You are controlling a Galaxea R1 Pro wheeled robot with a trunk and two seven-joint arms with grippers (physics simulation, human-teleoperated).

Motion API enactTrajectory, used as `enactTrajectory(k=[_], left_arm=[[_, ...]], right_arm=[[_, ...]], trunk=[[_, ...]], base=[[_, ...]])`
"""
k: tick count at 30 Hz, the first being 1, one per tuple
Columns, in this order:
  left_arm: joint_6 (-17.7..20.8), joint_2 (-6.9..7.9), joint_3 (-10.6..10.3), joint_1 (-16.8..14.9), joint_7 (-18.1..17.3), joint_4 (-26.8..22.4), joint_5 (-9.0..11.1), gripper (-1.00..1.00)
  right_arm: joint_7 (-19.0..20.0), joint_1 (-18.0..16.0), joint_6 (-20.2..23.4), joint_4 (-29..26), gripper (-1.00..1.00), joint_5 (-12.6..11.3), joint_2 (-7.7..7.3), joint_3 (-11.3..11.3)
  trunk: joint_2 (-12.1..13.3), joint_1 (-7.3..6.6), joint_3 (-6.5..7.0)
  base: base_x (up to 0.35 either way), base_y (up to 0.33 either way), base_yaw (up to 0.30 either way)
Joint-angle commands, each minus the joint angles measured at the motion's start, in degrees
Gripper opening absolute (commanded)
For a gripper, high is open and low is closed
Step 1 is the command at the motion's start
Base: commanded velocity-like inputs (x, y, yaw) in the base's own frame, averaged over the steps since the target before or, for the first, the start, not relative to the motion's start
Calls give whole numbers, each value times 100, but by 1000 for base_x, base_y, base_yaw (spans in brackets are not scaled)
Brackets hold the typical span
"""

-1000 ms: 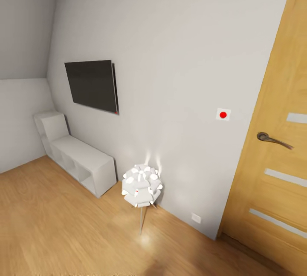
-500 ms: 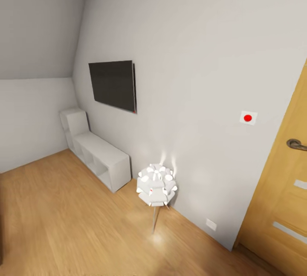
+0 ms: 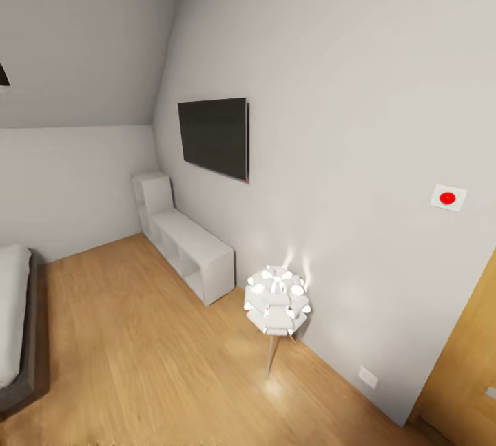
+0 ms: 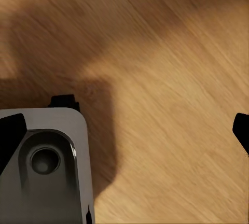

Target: Attach the digital camera to the camera tripod in the bedroom.

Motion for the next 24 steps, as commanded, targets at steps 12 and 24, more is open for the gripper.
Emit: enactTrajectory(k=[12, 24], left_arm=[[11, -8, -51, -5, 16, -1, 40, -100], [-421, -11, -50, -5, 32, 7, 40, -100]], right_arm=[[-10, -7, -38, 17, 100, 1, -7, -6], [-17, -7, -46, 17, 100, 1, -9, -6]], trunk=[[-5, 1, -7], [-5, 1, -7]], base=[[0, 0, 266], [0, 0, 267]])
